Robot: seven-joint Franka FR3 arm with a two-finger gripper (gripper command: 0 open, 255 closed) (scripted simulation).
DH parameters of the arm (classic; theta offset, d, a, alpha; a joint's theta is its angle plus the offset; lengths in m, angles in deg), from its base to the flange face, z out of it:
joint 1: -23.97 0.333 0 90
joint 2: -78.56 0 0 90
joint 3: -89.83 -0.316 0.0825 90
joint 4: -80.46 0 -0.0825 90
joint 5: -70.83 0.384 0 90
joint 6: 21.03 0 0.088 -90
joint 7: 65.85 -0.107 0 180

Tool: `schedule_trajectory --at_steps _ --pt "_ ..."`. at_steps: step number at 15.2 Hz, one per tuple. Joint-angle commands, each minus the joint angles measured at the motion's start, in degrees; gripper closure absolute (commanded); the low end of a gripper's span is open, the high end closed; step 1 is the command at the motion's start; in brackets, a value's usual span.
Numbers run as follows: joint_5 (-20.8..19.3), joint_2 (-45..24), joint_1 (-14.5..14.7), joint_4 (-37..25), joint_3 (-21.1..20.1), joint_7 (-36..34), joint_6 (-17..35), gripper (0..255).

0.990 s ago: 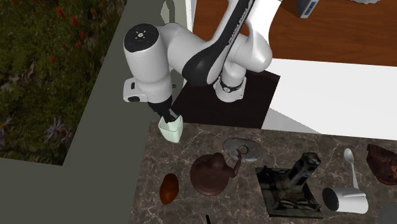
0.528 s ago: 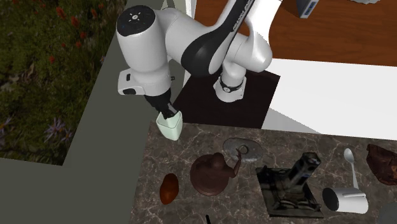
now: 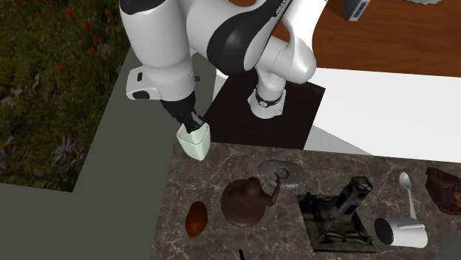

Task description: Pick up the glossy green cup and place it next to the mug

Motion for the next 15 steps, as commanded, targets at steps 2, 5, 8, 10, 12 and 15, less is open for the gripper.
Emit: schedule_trajectory --at_steps 2,5,8,10,12,15 --pt "0.14 0.04 0.09 -2.31 -0.20 -0.09 -2.35 255" --pt "0.26 0.04 0.17 -4.62 -0.37 -0.15 -4.65 255" --pt "0.38 -0.08 0.25 -7.01 -0.53 -0.19 -6.93 255" --pt "0.46 -0.22 0.31 -8.65 -0.62 -0.22 -8.43 255" --pt "0.55 -0.42 0.37 -10.34 -0.71 -0.24 -9.93 255" --pt "1.26 1.65 1.03 -9.16 -3.02 -2.93 -10.86 255"
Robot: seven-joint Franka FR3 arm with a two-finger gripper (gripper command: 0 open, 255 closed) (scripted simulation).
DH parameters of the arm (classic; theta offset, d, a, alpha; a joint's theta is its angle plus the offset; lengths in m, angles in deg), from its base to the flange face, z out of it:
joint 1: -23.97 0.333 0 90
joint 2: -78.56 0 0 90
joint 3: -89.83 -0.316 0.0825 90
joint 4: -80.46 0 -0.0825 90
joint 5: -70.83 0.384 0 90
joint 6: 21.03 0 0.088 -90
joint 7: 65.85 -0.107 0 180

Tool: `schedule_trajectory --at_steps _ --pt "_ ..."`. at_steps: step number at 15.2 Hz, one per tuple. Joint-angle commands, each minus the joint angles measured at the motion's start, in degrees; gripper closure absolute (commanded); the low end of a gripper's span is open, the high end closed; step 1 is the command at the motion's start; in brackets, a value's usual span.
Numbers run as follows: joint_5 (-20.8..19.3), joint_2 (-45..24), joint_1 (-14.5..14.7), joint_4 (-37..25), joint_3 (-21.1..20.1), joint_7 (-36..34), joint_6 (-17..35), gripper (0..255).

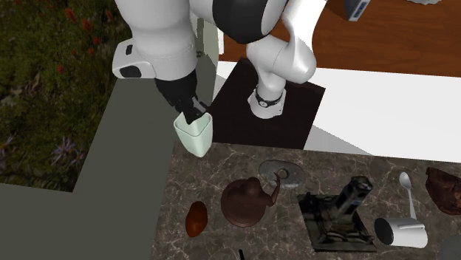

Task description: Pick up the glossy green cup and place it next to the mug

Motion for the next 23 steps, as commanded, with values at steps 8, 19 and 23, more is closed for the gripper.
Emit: schedule_trajectory --at_steps 8,19,23 --pt "4.54 7.17 3.46 5.24 -10.25 -11.73 -1.88 255" --pt "12.16 8.90 8.47 4.91 -23.97 -26.86 -2.92 255" --pt "14.62 7.46 9.84 2.89 -29.17 -32.46 -2.81 255"
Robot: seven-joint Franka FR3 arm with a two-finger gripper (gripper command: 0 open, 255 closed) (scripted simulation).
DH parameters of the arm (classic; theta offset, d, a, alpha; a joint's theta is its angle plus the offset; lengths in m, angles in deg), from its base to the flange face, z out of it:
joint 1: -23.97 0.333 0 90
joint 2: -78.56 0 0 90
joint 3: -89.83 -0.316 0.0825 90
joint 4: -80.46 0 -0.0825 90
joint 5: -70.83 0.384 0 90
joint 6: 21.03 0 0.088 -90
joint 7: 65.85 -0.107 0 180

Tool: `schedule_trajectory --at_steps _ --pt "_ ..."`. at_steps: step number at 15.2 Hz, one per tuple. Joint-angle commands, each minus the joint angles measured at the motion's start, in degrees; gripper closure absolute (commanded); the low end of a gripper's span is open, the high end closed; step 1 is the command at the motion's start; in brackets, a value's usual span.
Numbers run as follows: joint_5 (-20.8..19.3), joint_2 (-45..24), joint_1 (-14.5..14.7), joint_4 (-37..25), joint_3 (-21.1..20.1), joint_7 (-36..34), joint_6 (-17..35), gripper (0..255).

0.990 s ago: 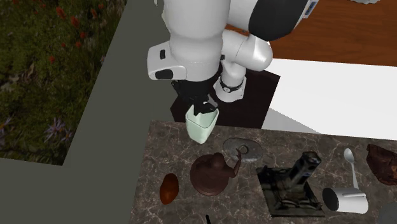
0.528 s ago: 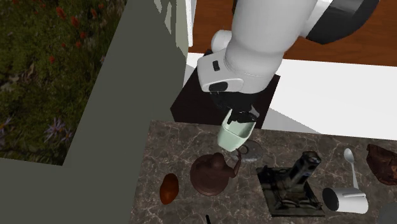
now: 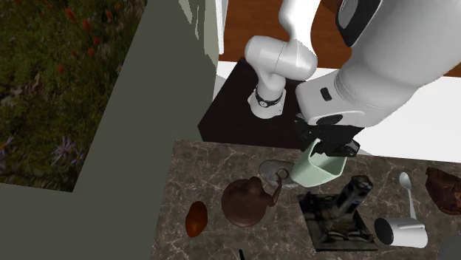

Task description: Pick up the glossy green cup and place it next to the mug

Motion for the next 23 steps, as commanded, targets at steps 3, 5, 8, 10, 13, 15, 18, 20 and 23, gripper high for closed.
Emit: schedule_trajectory --at_steps 3,5,8,10,13,15,18,20,23 --pt "2.16 -2.28 1.04 -2.63 -5.38 -5.79 0.49 255" --pt "2.94 -3.77 1.35 -4.37 -8.10 -8.67 0.70 255" --pt "3.73 -6.46 1.48 -7.43 -12.32 -13.07 1.07 255" --pt "3.93 -8.57 1.35 -9.77 -15.26 -16.08 1.34 255" --pt "3.64 -12.24 0.77 -13.74 -19.98 -20.81 1.74 255" --pt "2.94 -15.07 0.12 -16.69 -23.40 -24.15 1.99 255" --pt "0.86 -20.09 -1.30 -21.62 -29.17 -29.62 2.28 255" --pt "-1.52 -24.17 -2.53 -25.26 -33.65 -33.78 2.38 255" --pt "-7.81 -32.41 -4.56 -31.38 -41.83 -41.51 2.13 255"
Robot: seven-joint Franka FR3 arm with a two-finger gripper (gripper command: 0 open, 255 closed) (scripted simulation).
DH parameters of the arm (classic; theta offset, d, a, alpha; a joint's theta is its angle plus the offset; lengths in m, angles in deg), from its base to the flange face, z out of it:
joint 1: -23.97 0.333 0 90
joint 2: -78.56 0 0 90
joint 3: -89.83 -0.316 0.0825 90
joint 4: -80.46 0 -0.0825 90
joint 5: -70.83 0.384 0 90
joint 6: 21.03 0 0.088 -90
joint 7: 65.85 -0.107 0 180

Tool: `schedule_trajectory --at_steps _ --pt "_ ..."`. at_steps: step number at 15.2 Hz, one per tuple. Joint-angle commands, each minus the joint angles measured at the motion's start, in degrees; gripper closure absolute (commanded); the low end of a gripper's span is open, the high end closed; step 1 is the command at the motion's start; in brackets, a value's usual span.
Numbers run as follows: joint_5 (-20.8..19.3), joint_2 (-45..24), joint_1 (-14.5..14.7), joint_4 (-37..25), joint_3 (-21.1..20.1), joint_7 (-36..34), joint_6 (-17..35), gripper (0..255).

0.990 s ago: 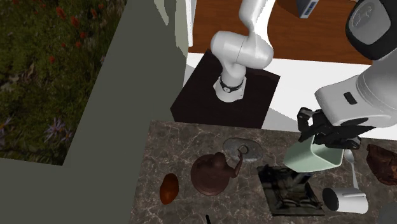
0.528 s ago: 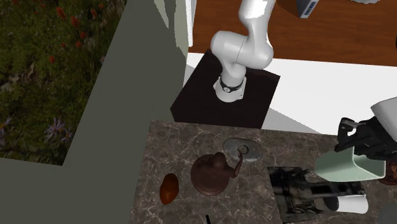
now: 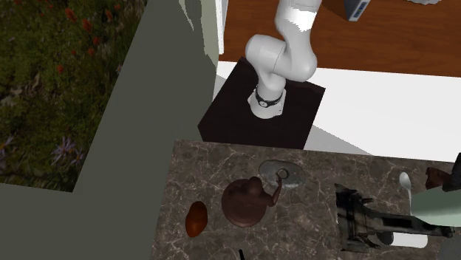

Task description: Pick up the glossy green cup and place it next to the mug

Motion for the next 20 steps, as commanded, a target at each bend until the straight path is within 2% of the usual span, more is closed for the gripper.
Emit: schedule_trajectory --at_steps 1,2,3,11,20 --pt "-5.39 -6.26 -0.98 -4.01 -5.70 -5.90 -0.42 255" --pt "-9.78 -10.90 -0.81 -6.44 -8.91 -9.78 -1.04 255" --pt "-11.43 -12.59 -0.08 -7.28 -9.44 -11.16 -1.33 255" --pt "-10.22 -11.22 0.10 -0.43 -8.43 -10.75 5.03 255" --pt "-11.39 -12.20 0.22 6.01 -8.65 -12.01 11.79 255"
